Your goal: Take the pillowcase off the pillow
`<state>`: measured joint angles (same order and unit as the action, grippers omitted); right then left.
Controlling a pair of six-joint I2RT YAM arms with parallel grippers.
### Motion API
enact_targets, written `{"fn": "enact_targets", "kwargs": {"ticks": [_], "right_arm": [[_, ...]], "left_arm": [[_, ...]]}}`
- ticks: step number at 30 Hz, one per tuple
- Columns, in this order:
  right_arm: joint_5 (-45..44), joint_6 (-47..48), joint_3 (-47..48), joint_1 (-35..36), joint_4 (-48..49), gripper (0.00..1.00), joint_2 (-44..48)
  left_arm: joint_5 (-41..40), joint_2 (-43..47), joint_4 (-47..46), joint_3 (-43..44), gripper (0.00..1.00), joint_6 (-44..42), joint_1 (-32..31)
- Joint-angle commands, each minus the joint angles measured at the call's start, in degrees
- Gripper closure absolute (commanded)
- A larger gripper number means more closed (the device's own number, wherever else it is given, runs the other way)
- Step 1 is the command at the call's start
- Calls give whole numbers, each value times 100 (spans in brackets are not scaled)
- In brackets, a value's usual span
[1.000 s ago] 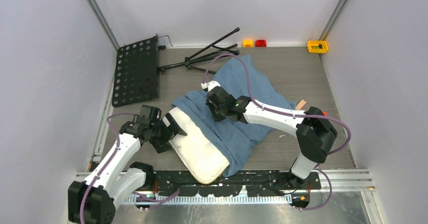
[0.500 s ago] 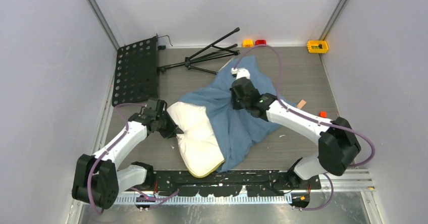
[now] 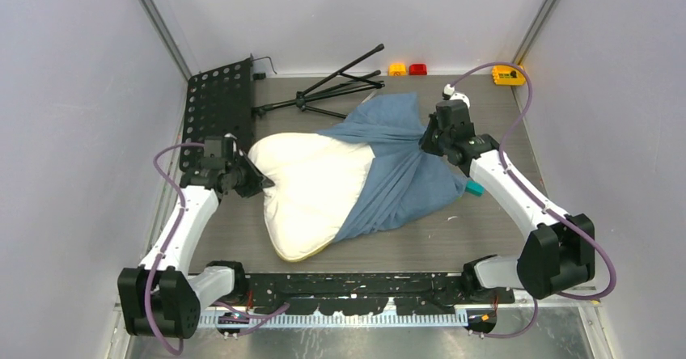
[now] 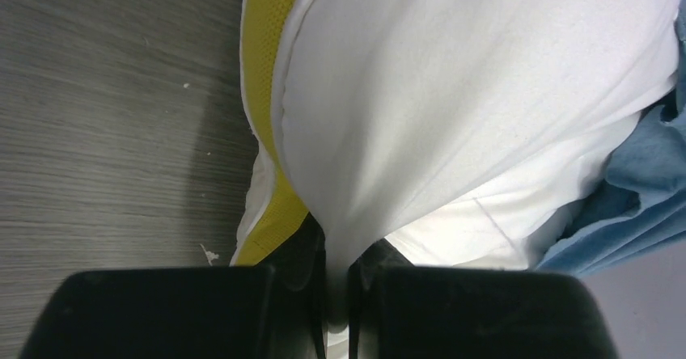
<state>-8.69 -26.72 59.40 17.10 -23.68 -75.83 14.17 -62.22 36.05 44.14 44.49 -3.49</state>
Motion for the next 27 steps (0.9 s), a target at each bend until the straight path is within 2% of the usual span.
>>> {"fn": "enact_targets", "kwargs": {"ticks": [1, 7, 9, 15, 19, 21, 24, 27], "right_arm": [[-155, -67, 366, -230, 101, 100, 308], [444, 130, 440, -225, -27, 99, 569], [582, 198, 581, -230, -202, 93, 574], [1188, 313, 1016, -225, -744, 42, 462], [1385, 248, 1014, -230, -909, 21, 603], [1430, 2, 930, -225, -910, 16, 751], [1592, -264, 968, -232, -1245, 14, 961], [1545, -414, 935, -226, -1645, 13, 1144]], "left_arm": [[-600, 207, 595, 818, 100, -560, 303], [-249, -43, 668, 1373, 100, -765, 305], [-138, -166, 661, 1479, 100, -787, 305], [58, -382, 390, 1634, 100, -956, 188], [-122, -391, 335, 1718, 96, -1084, 14], [-162, -377, 267, 1697, 78, -1112, -44], [-362, -487, 588, 1887, 42, -1211, -99], [-865, -559, 1153, 2174, 22, -1330, -100]]}}
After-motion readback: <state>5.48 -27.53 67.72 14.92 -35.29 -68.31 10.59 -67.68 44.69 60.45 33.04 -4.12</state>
